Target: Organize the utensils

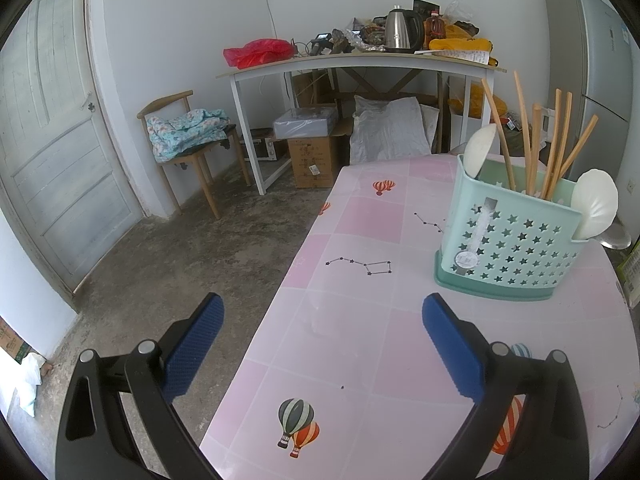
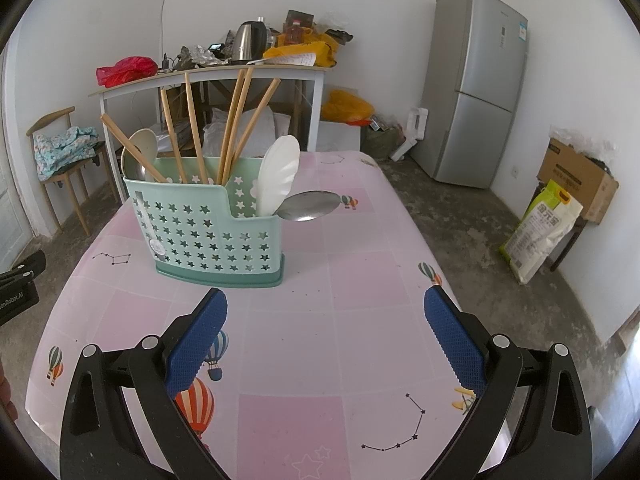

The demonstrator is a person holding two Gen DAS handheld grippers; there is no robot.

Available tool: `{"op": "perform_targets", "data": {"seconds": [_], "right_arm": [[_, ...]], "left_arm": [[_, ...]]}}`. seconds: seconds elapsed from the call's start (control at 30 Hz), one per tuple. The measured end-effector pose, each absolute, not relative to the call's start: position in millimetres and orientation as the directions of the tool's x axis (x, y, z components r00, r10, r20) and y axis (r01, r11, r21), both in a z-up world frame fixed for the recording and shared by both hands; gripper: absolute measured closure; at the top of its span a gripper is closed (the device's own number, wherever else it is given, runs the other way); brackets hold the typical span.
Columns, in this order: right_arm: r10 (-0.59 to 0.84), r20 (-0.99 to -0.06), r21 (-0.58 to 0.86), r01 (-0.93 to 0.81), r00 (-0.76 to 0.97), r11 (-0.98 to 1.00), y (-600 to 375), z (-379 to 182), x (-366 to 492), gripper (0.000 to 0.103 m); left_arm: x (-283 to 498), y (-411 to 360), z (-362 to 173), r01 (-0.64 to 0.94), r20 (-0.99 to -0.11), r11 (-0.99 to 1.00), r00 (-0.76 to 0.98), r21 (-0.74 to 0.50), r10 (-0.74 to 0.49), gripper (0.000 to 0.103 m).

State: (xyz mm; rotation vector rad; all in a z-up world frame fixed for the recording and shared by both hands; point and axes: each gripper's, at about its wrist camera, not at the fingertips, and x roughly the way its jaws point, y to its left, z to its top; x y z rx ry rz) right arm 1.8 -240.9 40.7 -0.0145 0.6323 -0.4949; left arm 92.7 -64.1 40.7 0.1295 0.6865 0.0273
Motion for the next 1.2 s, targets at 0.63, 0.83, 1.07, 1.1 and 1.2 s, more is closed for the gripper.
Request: {"op": "perform_targets", "data": {"seconds": [0.63, 0.83, 1.07, 1.1, 1.2], "right_arm": [[-0.445, -0.565, -0.16, 0.437, 0.695, 0.885, -240.9, 41.9, 2.3, 0.008], [-0.444, -0.565, -0.16, 0.436, 0.695, 0.886, -240.8, 41.6, 2.2, 0.008], [-0.442, -0.566, -0.158, 0.435, 0.696, 0.886, -238.9, 42.5, 2.4, 0.008], [-0.442, -0.566, -0.157, 0.436, 0.696, 0.886, -239.3, 43.1, 2.4, 0.008], [-0.442, -0.566, -0.158, 0.435, 0.696, 0.887, -239.1, 42.4, 2.5, 0.008]], "left_arm": [[92.7, -63.0, 41.2, 0.018, -0.63, 0.992, 0.774, 0.127, 0.067, 0.006], [93.3, -62.4, 41.1, 0.02, -0.633, 0.992, 0.772, 0.126, 0.065, 0.006], [91.9, -64.3, 39.1, 0.023, -0.637, 0.992, 0.769, 0.125, 0.062, 0.006], [91.6, -65.3, 38.3, 0.024, -0.637, 0.992, 0.768, 0.124, 0.062, 0.006], [91.8, -65.2, 38.3, 0.023, -0.638, 0.992, 0.768, 0.122, 0.061, 0.006]]}}
